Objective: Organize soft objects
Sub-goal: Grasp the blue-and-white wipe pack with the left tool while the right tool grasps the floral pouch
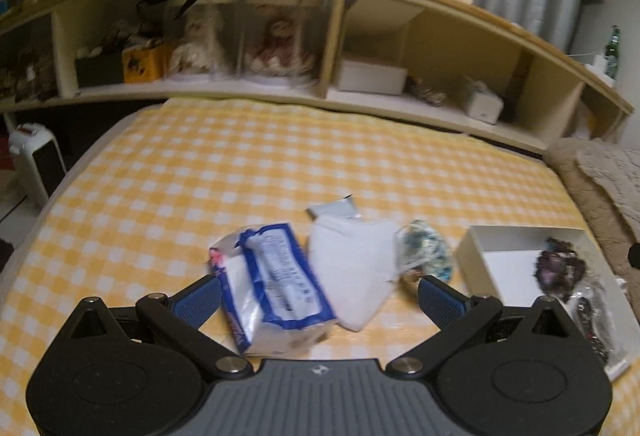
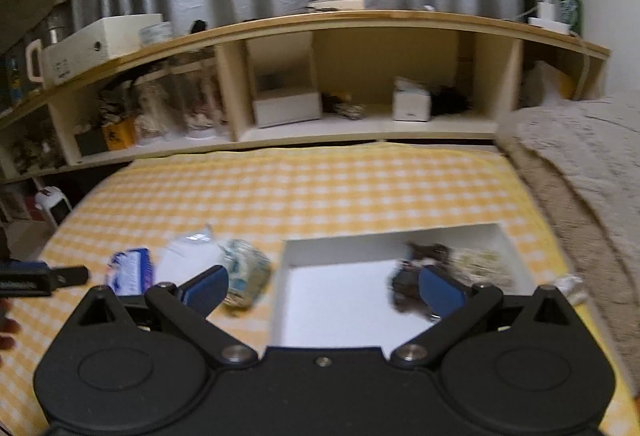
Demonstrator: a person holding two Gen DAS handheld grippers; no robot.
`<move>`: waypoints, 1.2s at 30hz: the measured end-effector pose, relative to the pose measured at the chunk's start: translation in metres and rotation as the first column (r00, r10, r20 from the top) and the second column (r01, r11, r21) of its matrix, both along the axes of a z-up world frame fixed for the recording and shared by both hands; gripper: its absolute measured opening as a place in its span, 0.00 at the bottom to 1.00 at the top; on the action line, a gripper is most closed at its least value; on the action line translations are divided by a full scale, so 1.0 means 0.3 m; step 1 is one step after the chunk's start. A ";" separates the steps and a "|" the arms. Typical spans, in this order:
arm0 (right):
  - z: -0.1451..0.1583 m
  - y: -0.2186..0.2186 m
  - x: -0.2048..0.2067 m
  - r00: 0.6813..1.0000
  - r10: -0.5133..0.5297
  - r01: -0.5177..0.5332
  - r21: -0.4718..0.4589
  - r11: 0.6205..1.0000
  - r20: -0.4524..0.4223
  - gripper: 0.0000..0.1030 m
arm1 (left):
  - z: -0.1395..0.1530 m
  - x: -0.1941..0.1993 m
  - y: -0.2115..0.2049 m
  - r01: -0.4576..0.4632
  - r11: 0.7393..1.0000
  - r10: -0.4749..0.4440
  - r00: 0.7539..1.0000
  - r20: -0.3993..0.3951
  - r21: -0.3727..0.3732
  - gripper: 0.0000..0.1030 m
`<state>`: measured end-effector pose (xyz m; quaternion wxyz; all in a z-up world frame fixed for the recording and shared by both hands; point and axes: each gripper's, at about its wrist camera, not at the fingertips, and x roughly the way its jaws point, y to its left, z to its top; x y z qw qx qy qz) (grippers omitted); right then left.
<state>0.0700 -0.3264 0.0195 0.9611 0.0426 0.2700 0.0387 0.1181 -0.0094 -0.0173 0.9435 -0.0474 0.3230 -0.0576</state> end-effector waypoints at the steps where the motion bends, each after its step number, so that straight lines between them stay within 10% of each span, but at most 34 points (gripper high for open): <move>1: -0.006 0.026 0.018 1.000 0.004 -0.004 0.005 1.000 0.005 1.00 | -0.015 0.017 0.013 -0.010 1.000 0.010 1.000 -0.009 -0.002 1.00; 13: -0.174 0.257 0.267 0.998 0.056 -0.056 -0.012 0.998 -0.034 0.98 | -0.170 0.198 0.044 -0.055 0.998 0.057 0.996 -0.075 0.033 1.00; 22: -0.340 0.394 0.436 0.976 0.180 -0.205 -0.248 0.947 -0.121 0.51 | -0.279 0.302 0.072 -0.066 0.995 0.075 0.989 -0.131 0.073 1.00; 31: -0.429 0.429 0.535 0.958 0.242 -0.274 -0.244 0.930 -0.151 0.48 | -0.340 0.349 0.087 -0.068 0.994 0.082 0.981 -0.177 0.081 1.00; 36: -0.436 0.424 0.538 0.936 0.307 -0.335 -0.171 0.927 -0.170 0.27 | -0.351 0.356 0.090 -0.071 0.995 0.084 0.977 -0.197 0.072 1.00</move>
